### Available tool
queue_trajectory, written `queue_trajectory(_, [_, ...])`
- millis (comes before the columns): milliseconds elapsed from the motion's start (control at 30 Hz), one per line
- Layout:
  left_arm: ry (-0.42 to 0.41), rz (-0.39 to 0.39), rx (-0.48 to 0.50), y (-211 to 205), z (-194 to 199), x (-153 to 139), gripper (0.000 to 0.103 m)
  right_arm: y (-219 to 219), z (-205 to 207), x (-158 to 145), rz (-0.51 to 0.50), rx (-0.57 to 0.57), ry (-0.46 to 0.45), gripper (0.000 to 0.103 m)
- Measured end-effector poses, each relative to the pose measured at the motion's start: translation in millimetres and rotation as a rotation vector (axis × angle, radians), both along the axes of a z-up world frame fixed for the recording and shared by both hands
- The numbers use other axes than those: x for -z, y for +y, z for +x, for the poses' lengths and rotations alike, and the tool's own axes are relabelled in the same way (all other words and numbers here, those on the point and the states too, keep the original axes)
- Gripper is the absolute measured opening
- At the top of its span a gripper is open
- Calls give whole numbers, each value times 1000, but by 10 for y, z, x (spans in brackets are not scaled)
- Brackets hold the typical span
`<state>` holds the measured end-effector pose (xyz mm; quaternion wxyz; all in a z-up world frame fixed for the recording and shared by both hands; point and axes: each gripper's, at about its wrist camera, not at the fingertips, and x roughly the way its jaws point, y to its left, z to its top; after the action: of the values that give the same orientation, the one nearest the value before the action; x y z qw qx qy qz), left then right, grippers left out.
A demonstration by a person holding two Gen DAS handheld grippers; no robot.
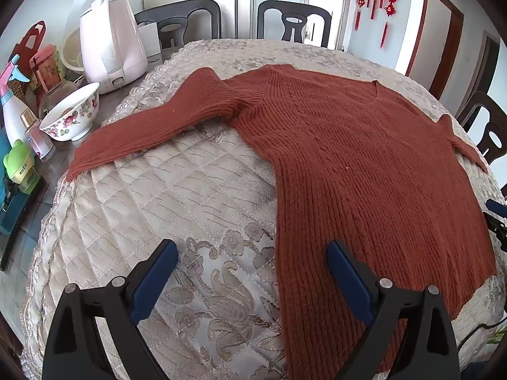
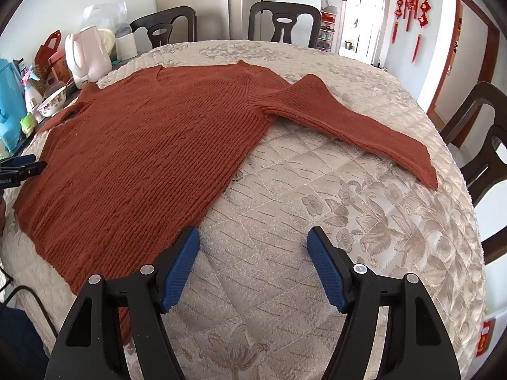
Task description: Fold small clothes
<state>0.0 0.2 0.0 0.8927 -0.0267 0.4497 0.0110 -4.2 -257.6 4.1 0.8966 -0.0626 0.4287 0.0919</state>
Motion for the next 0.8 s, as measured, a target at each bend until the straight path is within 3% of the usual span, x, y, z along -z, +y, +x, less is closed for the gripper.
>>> queue_trajectory(800, [-7,8,-2,3,-30,-20,97,3,-4,-4,2,0,-3,71])
